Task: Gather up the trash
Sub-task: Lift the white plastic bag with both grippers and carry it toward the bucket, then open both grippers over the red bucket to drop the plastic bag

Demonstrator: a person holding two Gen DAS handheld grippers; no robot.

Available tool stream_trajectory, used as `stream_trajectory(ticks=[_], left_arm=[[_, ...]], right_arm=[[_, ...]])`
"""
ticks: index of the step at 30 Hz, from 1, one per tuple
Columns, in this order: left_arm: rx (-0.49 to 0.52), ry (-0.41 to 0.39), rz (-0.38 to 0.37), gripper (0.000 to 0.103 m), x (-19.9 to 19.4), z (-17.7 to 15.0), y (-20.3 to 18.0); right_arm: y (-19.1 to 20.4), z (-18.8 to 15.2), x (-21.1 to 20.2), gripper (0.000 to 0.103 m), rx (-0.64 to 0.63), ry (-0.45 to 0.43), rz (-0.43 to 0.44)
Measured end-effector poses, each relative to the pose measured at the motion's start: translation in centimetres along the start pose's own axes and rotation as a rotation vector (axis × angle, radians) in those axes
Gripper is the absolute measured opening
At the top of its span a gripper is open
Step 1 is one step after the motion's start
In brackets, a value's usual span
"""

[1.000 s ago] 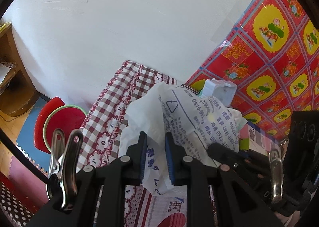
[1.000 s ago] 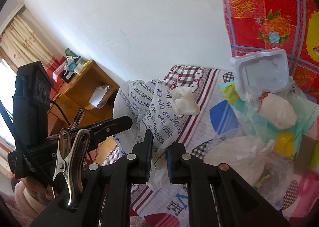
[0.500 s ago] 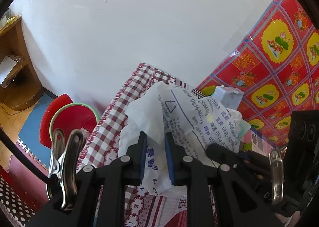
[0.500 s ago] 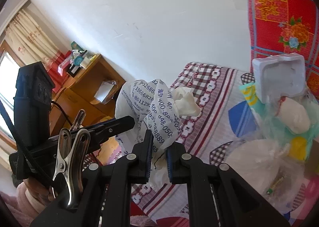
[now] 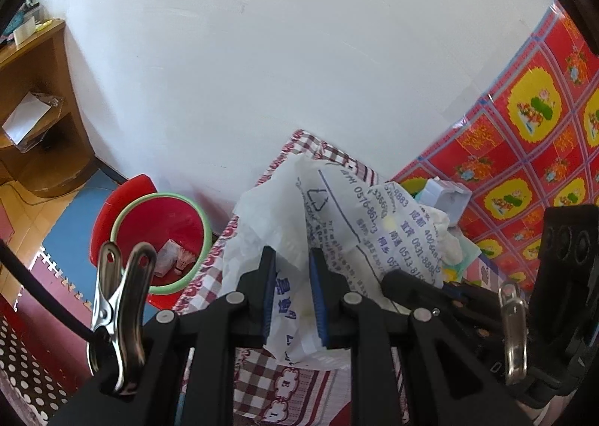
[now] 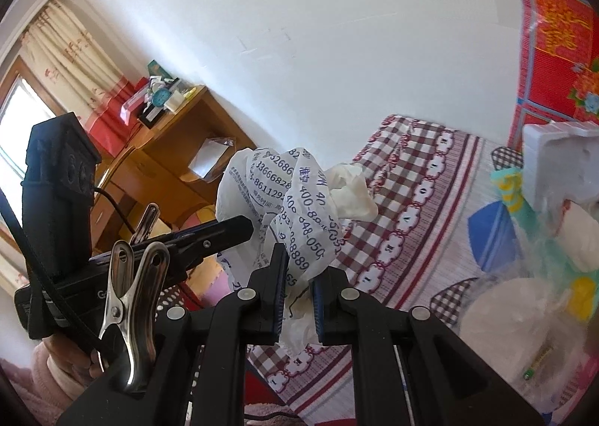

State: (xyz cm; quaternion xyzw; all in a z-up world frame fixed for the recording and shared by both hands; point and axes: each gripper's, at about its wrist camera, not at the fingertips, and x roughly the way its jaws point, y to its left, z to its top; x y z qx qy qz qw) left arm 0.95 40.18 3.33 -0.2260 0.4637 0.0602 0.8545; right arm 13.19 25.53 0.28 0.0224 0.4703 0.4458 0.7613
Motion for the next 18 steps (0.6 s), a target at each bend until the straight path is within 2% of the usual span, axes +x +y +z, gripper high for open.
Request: stream_trajectory(ticks=[18], left_arm=[[-0.079, -0.025, 0.061, 0.019, -1.0, 0.5, 5.8]], right_arm=[[3.4, 2.0, 5.1, 0.014, -0.075, 0.078, 0.053]])
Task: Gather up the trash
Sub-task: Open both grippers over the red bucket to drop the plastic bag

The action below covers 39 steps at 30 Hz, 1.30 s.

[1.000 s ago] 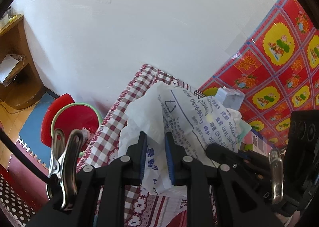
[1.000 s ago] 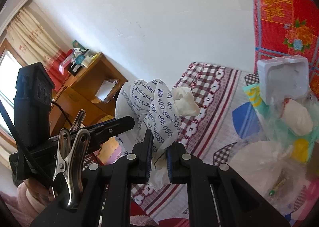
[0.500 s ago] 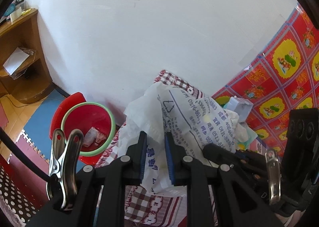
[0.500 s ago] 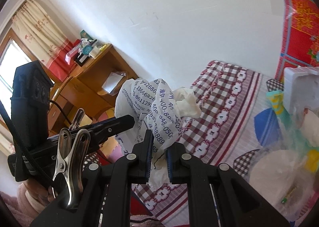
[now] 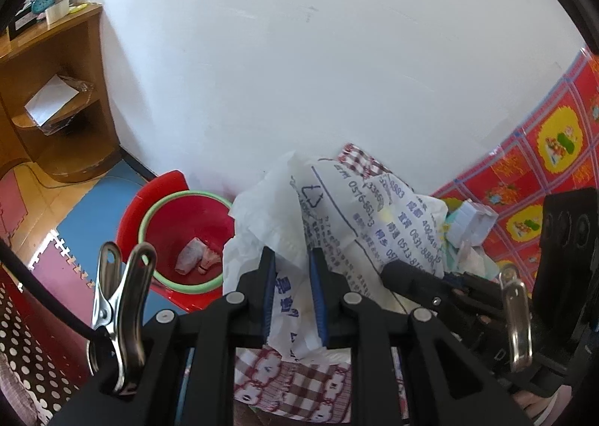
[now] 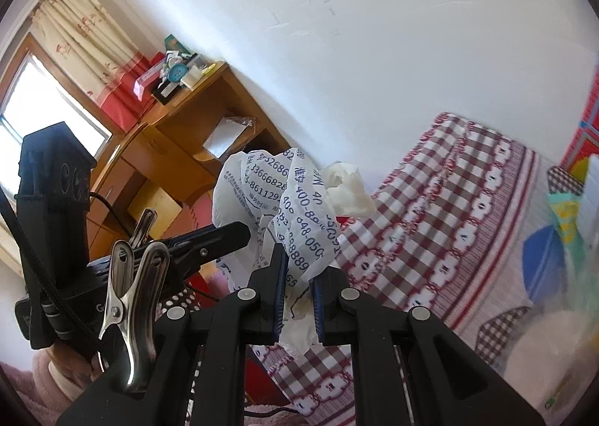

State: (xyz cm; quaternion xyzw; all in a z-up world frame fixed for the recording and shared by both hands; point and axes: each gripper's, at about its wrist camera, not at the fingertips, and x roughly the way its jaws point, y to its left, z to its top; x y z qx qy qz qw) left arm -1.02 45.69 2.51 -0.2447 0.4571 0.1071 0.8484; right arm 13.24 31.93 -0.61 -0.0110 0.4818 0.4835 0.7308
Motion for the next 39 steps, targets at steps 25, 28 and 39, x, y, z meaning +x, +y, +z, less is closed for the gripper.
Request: stream_trajectory(ticks=[25, 28, 39], left_arm=[[-0.067, 0.030, 0.087, 0.019, 4.9, 3.3, 9.3], [-0.070, 0.047, 0.085, 0.019, 6.1, 3.5, 10.0], [-0.094, 0.117, 0.105, 0.019, 11.1, 5.1, 13.0]], right_arm=[[3.1, 4.5, 11.7, 0.014, -0.086, 0.131, -0.009], [3.1, 5.0, 13.2, 0.014, -0.091, 0.146, -0.029], [2.5, 6.9, 18.8, 0.014, -0.074, 0.196, -0.082]])
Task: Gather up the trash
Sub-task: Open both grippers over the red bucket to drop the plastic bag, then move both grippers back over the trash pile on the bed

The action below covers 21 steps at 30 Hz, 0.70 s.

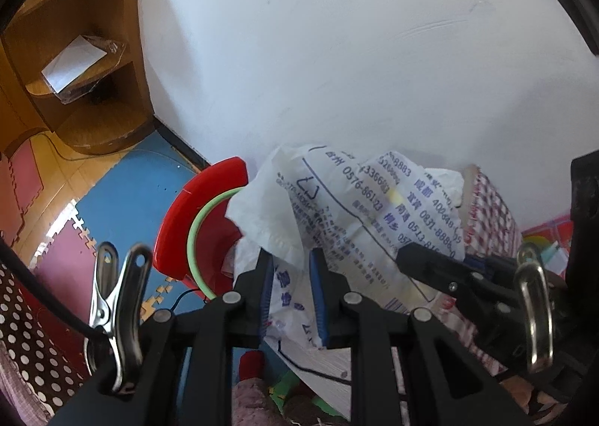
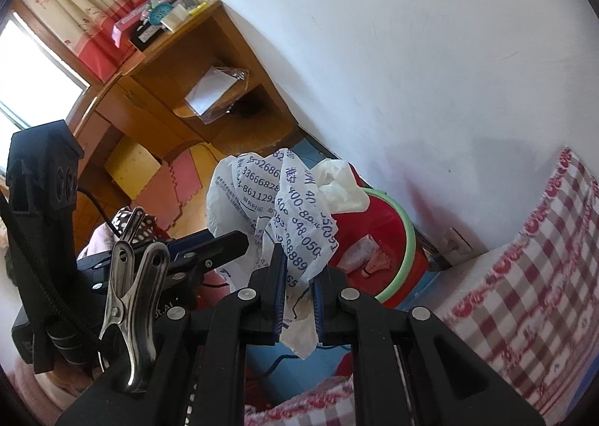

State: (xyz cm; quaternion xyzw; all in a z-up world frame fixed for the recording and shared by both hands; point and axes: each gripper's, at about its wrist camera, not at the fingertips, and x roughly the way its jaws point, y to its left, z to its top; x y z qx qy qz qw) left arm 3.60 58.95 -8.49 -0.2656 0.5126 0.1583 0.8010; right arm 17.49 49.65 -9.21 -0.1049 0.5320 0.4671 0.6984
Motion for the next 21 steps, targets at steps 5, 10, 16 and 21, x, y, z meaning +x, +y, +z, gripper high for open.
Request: stream_trajectory(ticks=[5, 10, 16, 21], left_arm=[[-0.019, 0.032, 0.017, 0.020, 1.7, 0.8, 1.1], [-0.034, 0.044, 0.016, 0.023, 2.3, 1.3, 1.9], [-0.031, 0.052, 0.009, 0.027, 2.6, 1.5, 2.1], [-0.018, 0.046, 0.011, 0.029, 1.8, 1.2, 1.7]], right_arm=[[-0.6, 0.9, 1.7, 0.014, 0.027, 0.018, -0.002], [-1.1, 1.2, 2.9, 0.014, 0.042, 0.044, 0.009], [-1.6, 1.2, 3.0, 0.014, 0.061, 0.046, 0.010], [-1.7, 0.7, 2.0, 0.015, 0.079, 0.029, 0.002]])
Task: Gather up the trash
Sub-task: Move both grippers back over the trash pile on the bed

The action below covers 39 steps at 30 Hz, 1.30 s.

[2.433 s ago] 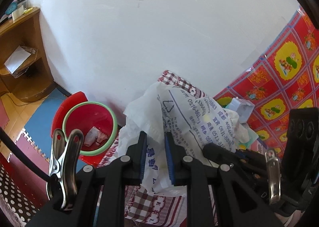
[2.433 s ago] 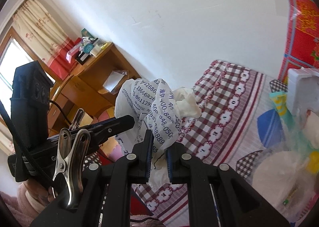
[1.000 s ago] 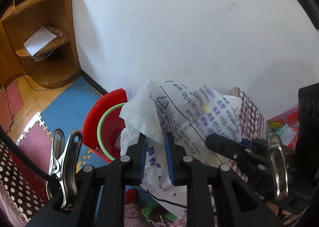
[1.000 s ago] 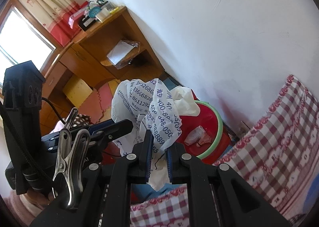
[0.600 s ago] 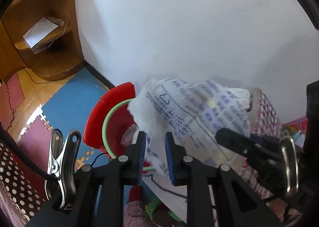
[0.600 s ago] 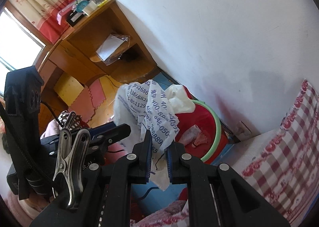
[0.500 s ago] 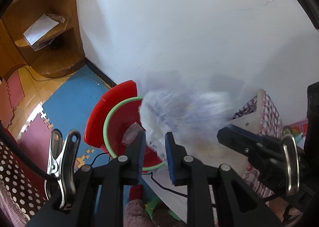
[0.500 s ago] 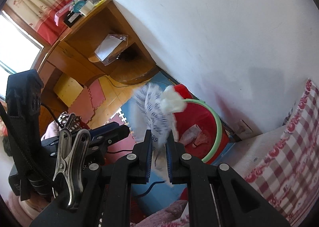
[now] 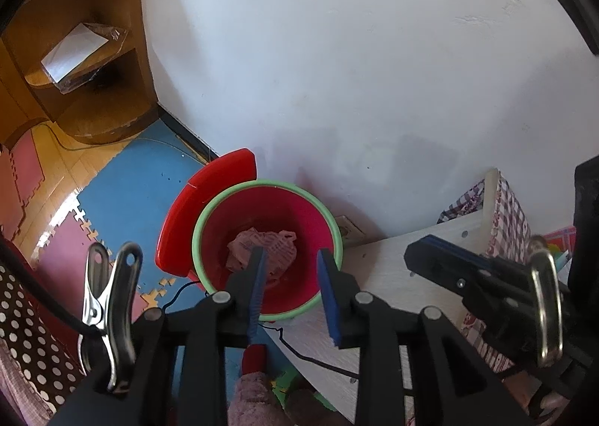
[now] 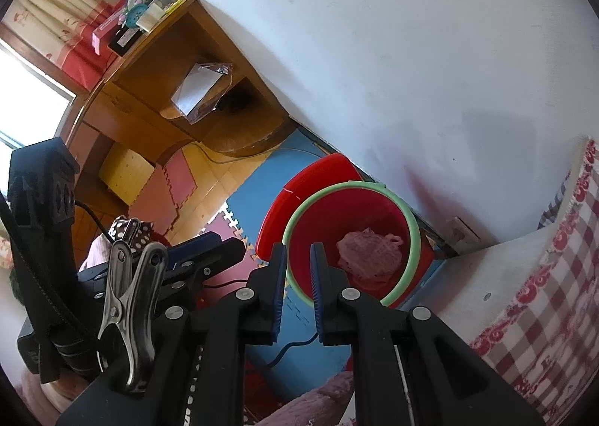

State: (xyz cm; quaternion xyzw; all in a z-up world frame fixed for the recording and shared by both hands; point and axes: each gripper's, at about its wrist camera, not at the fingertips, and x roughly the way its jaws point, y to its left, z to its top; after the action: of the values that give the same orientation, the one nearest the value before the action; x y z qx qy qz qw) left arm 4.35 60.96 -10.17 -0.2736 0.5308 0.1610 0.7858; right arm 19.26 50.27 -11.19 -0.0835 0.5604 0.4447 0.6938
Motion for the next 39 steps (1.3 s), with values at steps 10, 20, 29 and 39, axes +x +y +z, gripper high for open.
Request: stream_trajectory(ticks=[10, 20, 29, 39], left_arm=[[0.042, -0.029, 0.002, 0.029, -2.6, -1.5, -0.7], [0.041, -0.097, 0.030, 0.029, -7.6, -4.3, -0.9], [0.049, -0.140, 0.057, 0.029, -11.7, -8.2, -1.6], [0.069, -0.173, 0.056, 0.029, -15.6, -12.6, -3.5]], right_arm=[[1.8, -2.2, -2.9, 0.016, 0.039, -0.061, 0.004], [4.1, -5.3, -6.4, 0.022, 0.029, -0.111, 0.044], [5.7, -9.7, -10.5, 0.022, 0.012, -0.144, 0.098], [5.5, -15.3, -14.4, 0.022, 0.023, -0.173, 0.124]])
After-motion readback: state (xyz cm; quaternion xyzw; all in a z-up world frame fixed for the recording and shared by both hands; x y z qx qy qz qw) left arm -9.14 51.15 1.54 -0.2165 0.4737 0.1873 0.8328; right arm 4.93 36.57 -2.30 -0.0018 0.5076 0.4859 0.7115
